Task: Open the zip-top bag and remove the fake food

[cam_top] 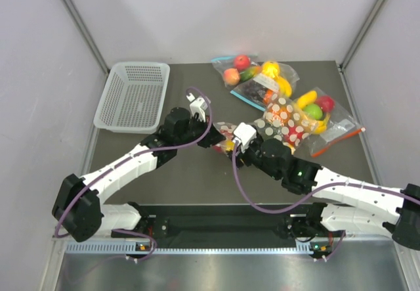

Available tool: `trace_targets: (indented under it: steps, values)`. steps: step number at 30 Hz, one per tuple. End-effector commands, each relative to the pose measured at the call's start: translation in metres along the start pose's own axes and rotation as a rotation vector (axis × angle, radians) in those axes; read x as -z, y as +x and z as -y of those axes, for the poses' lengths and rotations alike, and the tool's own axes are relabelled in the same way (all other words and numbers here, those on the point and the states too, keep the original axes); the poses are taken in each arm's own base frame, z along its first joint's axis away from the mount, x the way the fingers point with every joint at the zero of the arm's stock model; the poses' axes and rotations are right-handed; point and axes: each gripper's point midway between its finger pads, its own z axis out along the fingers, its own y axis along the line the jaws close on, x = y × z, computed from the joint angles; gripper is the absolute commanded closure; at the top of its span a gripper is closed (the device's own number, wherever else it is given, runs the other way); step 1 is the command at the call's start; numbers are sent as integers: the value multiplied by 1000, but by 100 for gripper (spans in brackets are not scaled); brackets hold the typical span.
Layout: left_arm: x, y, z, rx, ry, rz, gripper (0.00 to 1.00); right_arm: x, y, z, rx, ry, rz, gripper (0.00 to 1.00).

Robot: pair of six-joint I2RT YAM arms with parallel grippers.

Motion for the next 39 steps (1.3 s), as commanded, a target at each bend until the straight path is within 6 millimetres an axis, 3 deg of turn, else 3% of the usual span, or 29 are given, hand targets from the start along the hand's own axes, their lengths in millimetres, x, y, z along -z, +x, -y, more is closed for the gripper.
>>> trace_targets:
  steps: [1, 12, 17, 24, 26, 27, 28, 30, 31, 32, 34, 36, 37, 39]
  values:
    - [13, -32, 28, -57, 80, 82, 100, -8, -11, 4, 37, 29, 47, 32]
    - [19, -37, 30, -72, 71, 93, 100, -19, 15, -17, 22, -82, -7, 50]
    - [20, -37, 33, -75, 87, 90, 100, -23, 27, -17, 18, -84, -32, 51]
    - [23, -35, 37, -85, 105, 76, 100, -32, 30, -11, 5, -79, -52, 72]
    - [25, -34, 38, -103, 107, 76, 99, -33, 29, -9, -1, -72, -69, 84]
    - [26, -36, 37, -116, 103, 83, 96, -32, 31, -7, -2, -64, -90, 99]
    - [28, -35, 35, -123, 88, 73, 91, -31, 20, -4, -7, -56, -77, 100]
    - [37, -40, 29, -172, 43, 91, 64, -24, 15, 1, -14, -46, -92, 100]
    - [41, -45, 27, -194, 25, 105, 56, -20, -4, 8, -27, -32, -50, 100]
    - [51, -52, 24, -255, -11, 134, 41, -14, 0, 7, -36, -48, -79, 100]
    - [69, -65, 29, -319, -32, 195, 32, -5, -21, 17, -78, -43, -41, 100]
    - [81, -74, 31, -394, -49, 240, 24, 2, -28, 16, -107, -83, -39, 100]
    - [90, -76, 37, -428, -31, 265, 22, 6, -40, 23, -138, -79, -15, 100]
    - [96, -77, 49, -508, 32, 283, 19, 11, -47, 18, -162, -143, -14, 100]
